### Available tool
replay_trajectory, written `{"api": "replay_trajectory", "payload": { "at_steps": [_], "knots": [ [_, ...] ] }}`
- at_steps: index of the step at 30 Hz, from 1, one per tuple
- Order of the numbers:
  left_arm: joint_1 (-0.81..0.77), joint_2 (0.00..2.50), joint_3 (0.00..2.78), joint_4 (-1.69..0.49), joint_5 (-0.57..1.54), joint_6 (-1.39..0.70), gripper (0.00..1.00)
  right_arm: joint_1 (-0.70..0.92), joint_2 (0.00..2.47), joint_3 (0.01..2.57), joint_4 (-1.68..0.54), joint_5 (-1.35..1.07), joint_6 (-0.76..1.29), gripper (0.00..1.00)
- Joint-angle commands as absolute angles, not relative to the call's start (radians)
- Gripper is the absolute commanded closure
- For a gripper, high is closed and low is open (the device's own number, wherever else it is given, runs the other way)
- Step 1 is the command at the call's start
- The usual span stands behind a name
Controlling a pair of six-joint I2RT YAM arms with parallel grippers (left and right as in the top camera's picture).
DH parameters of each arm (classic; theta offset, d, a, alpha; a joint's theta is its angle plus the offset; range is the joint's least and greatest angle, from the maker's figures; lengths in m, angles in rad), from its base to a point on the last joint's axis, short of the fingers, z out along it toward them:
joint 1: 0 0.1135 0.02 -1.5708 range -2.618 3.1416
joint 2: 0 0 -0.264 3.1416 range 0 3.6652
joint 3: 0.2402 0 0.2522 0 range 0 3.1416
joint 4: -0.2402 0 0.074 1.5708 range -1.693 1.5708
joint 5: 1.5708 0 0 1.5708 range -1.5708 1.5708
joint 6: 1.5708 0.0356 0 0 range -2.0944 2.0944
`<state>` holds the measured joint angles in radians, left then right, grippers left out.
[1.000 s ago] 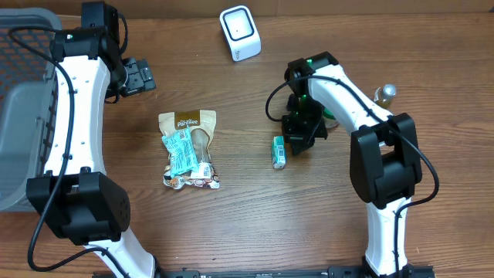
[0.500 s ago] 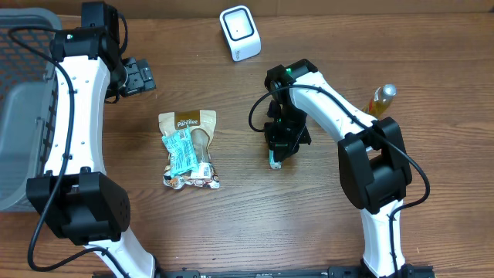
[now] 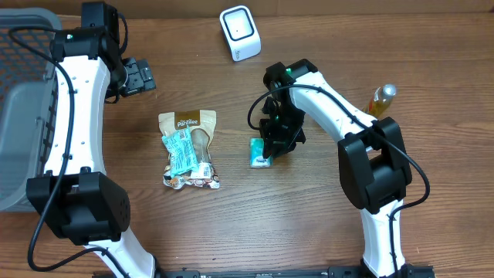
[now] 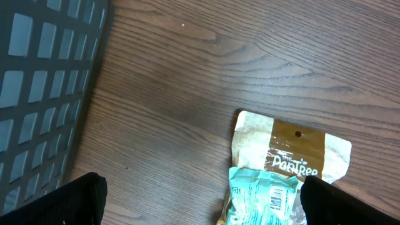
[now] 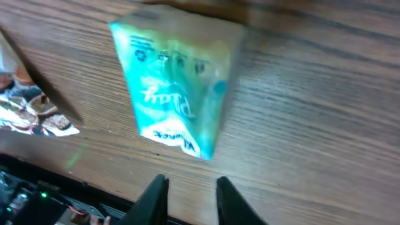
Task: Scan the item barcode
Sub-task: 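Move the right gripper over the mint-green box and lower onto it, then close the right gripper on the mint-green box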
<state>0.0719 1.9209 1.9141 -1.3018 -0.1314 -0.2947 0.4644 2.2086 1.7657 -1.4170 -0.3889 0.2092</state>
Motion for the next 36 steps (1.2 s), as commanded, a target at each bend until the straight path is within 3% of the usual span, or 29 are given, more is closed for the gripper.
{"api": "replay_trajectory", "payload": {
  "at_steps": [1,4,6,7,9,10,16,20,23,24,26,30,36],
  "knots": [
    [0.063,1.916,1.932,-1.301,-0.13,-0.284,0.0,0.466,2.196,1.761,-1.393,-0.402,0.21,0.74],
    [0.063,1.916,1.932,-1.301,-0.13,-0.284,0.0,0.466,2.196,1.761,-1.364,-0.402,0.21,0.67],
    [0.063,1.916,1.932,-1.301,-0.13,-0.284,0.01,0.464,2.196,1.761,-1.352,-0.402,0.21,0.44],
    [0.063,1.916,1.932,-1.301,-0.13,-0.284,0.0,0.464,2.196,1.761,-1.343,-0.402,0.21,0.38],
    [0.063,1.916,1.932,-1.301,-0.13,-0.284,0.01,0.464,2.196,1.761,-1.315,-0.402,0.21,0.35],
    [0.063,1.916,1.932,-1.301,-0.13,-0.284,0.01,0.464,2.196,1.761,-1.3,-0.402,0.21,0.0],
    [0.063,1.916,1.932,-1.301,-0.13,-0.284,0.0,0.464,2.196,1.761,-1.275,-0.398,0.21,0.01],
    [0.063,1.916,1.932,-1.301,-0.13,-0.284,0.0,0.464,2.196,1.754,-1.332,-0.332,0.21,0.2],
    [0.063,1.916,1.932,-1.301,-0.13,-0.284,0.0,0.464,2.196,1.732,-1.339,-0.308,0.21,0.21],
    [0.063,1.916,1.932,-1.301,-0.13,-0.284,0.0,0.464,2.196,1.727,-1.331,-0.308,0.21,0.21],
    [0.063,1.916,1.932,-1.301,-0.13,-0.284,0.01,0.464,2.196,1.721,-1.315,-0.308,0.21,0.0],
    [0.063,1.916,1.932,-1.301,-0.13,-0.284,0.0,0.463,2.196,1.725,-1.225,-0.308,0.21,0.0],
    [0.063,1.916,1.932,-1.301,-0.13,-0.284,0.0,0.436,2.157,1.84,-1.338,-0.307,0.21,0.04]
  ]
}}
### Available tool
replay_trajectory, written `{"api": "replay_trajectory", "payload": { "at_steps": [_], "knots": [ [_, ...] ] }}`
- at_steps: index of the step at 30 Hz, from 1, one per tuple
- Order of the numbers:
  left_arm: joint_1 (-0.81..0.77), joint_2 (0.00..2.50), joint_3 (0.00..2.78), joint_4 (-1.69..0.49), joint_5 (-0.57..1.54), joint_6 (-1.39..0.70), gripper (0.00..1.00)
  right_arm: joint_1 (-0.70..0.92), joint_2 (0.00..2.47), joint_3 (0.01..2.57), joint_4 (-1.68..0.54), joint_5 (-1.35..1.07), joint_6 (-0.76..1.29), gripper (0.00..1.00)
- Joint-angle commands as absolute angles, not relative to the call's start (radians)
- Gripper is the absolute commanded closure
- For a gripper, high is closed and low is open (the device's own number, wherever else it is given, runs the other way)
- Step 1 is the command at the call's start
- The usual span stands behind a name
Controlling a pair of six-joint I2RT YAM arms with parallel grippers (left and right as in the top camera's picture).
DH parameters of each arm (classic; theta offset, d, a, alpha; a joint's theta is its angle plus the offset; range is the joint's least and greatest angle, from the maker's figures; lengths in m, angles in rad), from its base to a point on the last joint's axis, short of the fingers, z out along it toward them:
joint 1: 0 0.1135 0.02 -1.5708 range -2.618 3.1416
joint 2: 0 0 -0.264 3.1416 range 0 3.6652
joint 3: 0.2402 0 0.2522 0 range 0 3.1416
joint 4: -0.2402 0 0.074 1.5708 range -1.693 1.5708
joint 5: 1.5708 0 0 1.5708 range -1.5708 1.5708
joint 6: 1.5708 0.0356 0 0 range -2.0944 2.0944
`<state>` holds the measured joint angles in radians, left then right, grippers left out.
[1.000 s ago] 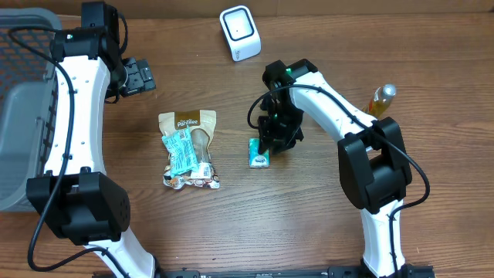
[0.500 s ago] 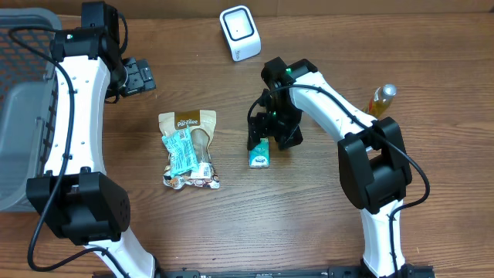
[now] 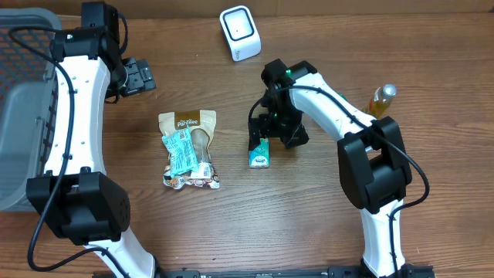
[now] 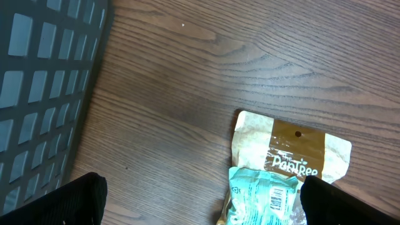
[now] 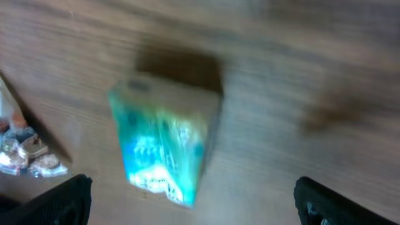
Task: Scan the item barcode
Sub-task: 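Close the right gripper on the mint-green box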
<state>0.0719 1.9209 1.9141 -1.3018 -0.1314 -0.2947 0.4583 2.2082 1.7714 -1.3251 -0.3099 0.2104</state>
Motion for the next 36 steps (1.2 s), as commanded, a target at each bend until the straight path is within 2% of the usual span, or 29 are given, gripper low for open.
{"api": "replay_trajectory", "payload": {
  "at_steps": [1,5,7,9,10,12,16,18,20,25,36],
  "knots": [
    [0.063,1.916,1.932,-1.301,-0.13,-0.284,0.01,0.43,2.13,1.842,-1.337,-0.307,0.21,0.07],
    [0.063,1.916,1.932,-1.301,-0.13,-0.284,0.0,0.425,2.06,1.842,-1.359,-0.28,0.209,0.13],
    [0.063,1.916,1.932,-1.301,-0.13,-0.284,0.01,0.425,2.057,1.835,-1.387,-0.281,0.209,0.27],
    [0.063,1.916,1.932,-1.301,-0.13,-0.284,0.0,0.425,2.057,1.807,-1.354,-0.282,0.21,0.32],
    [0.063,1.916,1.932,-1.301,-0.13,-0.284,0.0,0.425,2.057,1.794,-1.332,-0.284,0.21,0.29],
    [0.063,1.916,1.932,-1.301,-0.13,-0.284,0.01,0.425,2.062,1.755,-1.266,-0.297,0.21,0.0],
    [0.063,1.916,1.932,-1.301,-0.13,-0.284,0.0,0.425,2.072,1.72,-1.23,-0.323,0.21,0.0],
    [0.063,1.916,1.932,-1.301,-0.13,-0.284,0.0,0.425,2.072,1.713,-1.232,-0.322,0.21,0.12],
    [0.063,1.916,1.932,-1.301,-0.13,-0.284,0.0,0.425,2.072,1.703,-1.232,-0.318,0.211,0.37],
    [0.063,1.916,1.932,-1.301,-0.13,-0.284,0.0,0.425,2.072,1.643,-1.187,-0.307,0.228,0.59],
    [0.063,1.916,1.932,-1.301,-0.13,-0.284,0.0,0.425,2.072,1.454,-0.992,-0.381,0.297,0.58]
  ]
}}
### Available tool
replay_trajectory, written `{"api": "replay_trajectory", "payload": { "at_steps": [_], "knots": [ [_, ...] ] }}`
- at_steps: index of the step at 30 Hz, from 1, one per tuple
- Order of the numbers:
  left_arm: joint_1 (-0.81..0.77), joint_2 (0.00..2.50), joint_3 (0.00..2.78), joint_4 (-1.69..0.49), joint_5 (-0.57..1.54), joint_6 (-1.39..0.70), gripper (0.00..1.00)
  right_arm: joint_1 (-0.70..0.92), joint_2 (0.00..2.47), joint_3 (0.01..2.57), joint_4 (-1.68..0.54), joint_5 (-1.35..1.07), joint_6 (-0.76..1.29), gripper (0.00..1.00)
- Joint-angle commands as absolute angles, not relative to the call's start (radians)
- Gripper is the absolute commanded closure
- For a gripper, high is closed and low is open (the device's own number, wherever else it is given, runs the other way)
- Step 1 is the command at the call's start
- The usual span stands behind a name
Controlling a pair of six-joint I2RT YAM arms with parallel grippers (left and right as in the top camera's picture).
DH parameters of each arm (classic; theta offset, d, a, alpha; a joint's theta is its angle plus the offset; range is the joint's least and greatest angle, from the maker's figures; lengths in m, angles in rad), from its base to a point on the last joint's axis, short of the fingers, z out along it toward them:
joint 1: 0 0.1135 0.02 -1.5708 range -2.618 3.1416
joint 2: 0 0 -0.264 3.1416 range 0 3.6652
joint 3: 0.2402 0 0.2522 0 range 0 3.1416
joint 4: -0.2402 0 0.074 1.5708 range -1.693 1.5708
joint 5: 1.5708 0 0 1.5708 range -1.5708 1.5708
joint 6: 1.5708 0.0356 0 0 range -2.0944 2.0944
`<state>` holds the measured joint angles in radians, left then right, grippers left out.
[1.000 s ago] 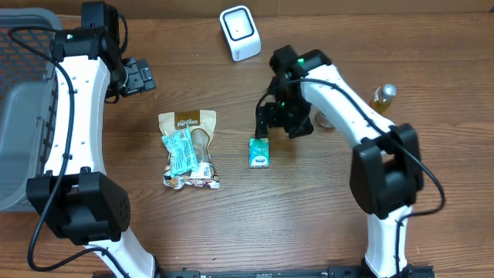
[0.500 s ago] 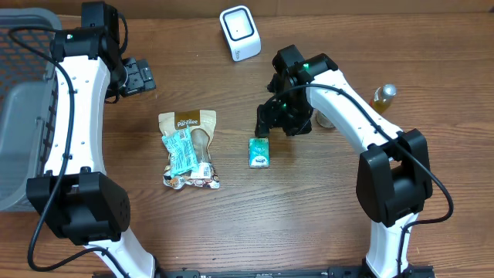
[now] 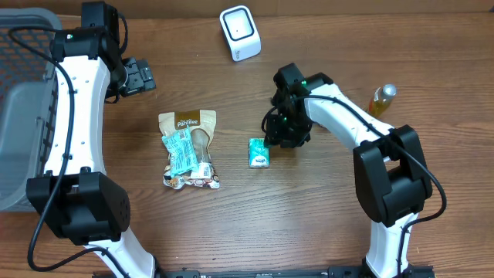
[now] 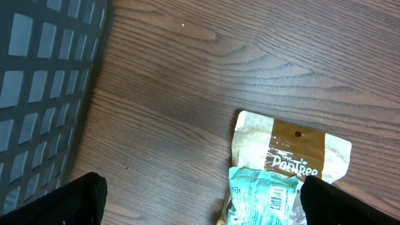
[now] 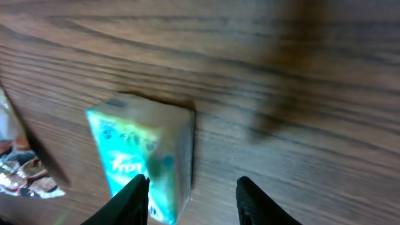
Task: Scan the item barcode
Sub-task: 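Close the right gripper on the mint-green box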
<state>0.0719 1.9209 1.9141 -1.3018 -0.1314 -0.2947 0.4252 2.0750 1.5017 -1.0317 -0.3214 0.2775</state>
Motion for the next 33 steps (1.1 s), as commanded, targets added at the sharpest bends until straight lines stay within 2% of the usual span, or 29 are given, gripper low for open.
{"api": "replay_trajectory", "payload": {
  "at_steps": [1,5,17,29,30,31,32,33],
  "knots": [
    [0.063,1.916,1.932,-1.301,-0.13,-0.284,0.0,0.425,2.072,1.435,-0.965,-0.406,0.297,0.59],
    [0.063,1.916,1.932,-1.301,-0.13,-0.284,0.0,0.425,2.072,1.392,-0.89,-0.45,0.302,0.64],
    [0.063,1.916,1.932,-1.301,-0.13,-0.284,0.01,0.425,2.072,1.391,-0.895,-0.447,0.311,0.75],
    [0.063,1.916,1.932,-1.301,-0.13,-0.284,0.0,0.423,2.072,1.346,-0.866,-0.421,0.318,0.72],
    [0.063,1.916,1.932,-1.301,-0.13,-0.284,0.0,0.423,2.072,1.351,-0.873,-0.421,0.318,0.81],
    [0.063,1.916,1.932,-1.301,-0.13,-0.284,0.01,0.423,2.072,1.353,-0.873,-0.421,0.318,0.84],
    [0.063,1.916,1.932,-1.301,-0.13,-0.284,0.0,0.423,2.072,1.354,-0.873,-0.421,0.318,0.96],
    [0.063,1.916,1.932,-1.301,-0.13,-0.284,0.0,0.423,2.07,1.355,-0.872,-0.421,0.318,0.96]
  ]
}}
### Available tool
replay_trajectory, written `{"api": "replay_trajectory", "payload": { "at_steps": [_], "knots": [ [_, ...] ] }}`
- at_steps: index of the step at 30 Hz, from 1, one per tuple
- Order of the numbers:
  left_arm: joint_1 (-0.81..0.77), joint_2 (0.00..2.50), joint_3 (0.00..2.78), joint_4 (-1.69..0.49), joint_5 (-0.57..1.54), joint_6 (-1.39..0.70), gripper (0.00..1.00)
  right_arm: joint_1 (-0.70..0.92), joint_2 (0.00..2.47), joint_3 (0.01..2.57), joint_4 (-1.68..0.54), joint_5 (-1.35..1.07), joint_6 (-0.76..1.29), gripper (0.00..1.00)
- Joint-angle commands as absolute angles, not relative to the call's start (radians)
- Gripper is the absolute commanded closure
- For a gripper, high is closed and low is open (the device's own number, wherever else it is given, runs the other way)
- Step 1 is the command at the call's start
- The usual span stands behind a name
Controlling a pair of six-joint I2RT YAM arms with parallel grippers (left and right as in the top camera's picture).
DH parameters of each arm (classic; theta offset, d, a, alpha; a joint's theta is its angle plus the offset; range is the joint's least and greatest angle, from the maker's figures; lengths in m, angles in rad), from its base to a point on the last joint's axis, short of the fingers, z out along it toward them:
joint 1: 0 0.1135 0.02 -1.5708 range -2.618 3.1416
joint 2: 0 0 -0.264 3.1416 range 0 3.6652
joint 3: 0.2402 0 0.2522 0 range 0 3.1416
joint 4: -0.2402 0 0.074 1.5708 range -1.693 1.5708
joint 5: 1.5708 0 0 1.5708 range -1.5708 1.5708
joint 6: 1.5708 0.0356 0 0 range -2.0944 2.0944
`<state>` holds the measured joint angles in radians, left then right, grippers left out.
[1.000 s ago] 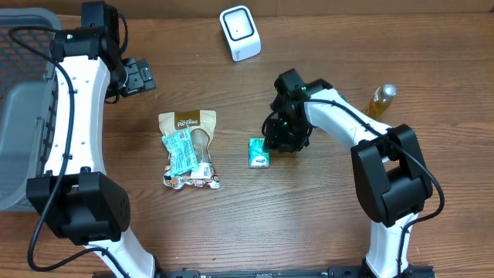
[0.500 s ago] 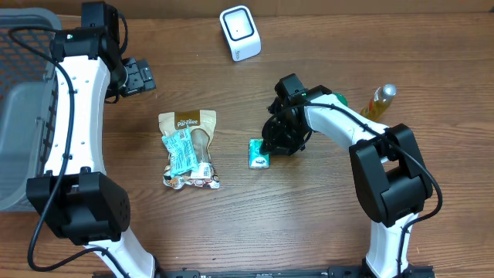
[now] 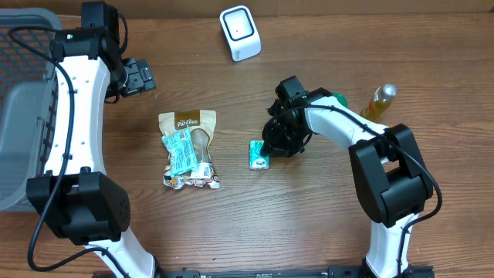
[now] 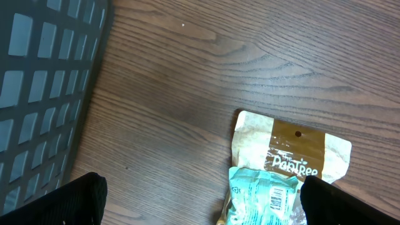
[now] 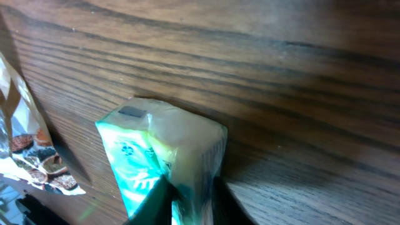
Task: Scan the item barcode
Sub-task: 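Close the right gripper on the mint-green box, then lift the mint-green box and carry it toward the white scanner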
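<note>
A small teal tissue pack lies on the wooden table just right of centre. My right gripper reaches it from the right. In the right wrist view the pack sits squeezed between the two fingers, so the right gripper is shut on its near end. The white barcode scanner stands at the back centre. My left gripper hangs open at the back left, its fingertips spread wide with nothing between them.
A tan snack pouch with a teal wrapper on it lies left of centre; the left wrist view shows that pouch too. A grey mesh basket fills the left edge. An amber bottle stands at the right.
My right gripper's fingers stood apart at the pack's right side; now they are shut on the pack's end. The pack still rests on the table. The left arm is unchanged.
My right gripper hovered over the teal pack with its fingers close together and nothing between them. Then its fingers were spread wide behind the pack. Then it stood to the pack's right, fingers narrower. Now it grips the pack. The left arm stayed still throughout.
</note>
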<state>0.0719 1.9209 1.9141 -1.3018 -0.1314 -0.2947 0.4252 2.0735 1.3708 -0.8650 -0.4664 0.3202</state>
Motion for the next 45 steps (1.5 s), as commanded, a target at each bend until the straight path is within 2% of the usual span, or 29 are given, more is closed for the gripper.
{"api": "replay_trajectory", "payload": {
  "at_steps": [1,5,14,20,23,29,45],
  "knots": [
    [0.063,1.916,1.932,-1.301,-0.13,-0.284,0.0,0.423,2.067,1.356,-0.872,-0.424,0.318,0.96],
    [0.063,1.916,1.932,-1.301,-0.13,-0.284,0.0,0.402,2.028,1.357,-0.869,-0.518,0.247,0.96],
    [0.063,1.916,1.932,-1.301,-0.13,-0.284,0.0,0.22,1.838,1.357,-0.891,-1.042,-0.008,0.96],
    [0.063,1.916,1.932,-1.301,-0.13,-0.284,0.0,0.128,1.813,1.357,-1.045,-1.388,-0.27,0.96],
    [0.063,1.916,1.932,-1.301,-0.13,-0.284,0.01,0.12,1.813,1.357,-1.104,-1.457,-0.339,0.96],
    [0.063,1.916,1.932,-1.301,-0.13,-0.284,0.0,0.12,1.813,1.357,-1.124,-1.57,-0.348,0.96],
    [0.063,1.916,1.932,-1.301,-0.13,-0.284,0.0,0.12,1.71,1.357,-1.127,-1.57,-0.345,0.96]
  ]
}}
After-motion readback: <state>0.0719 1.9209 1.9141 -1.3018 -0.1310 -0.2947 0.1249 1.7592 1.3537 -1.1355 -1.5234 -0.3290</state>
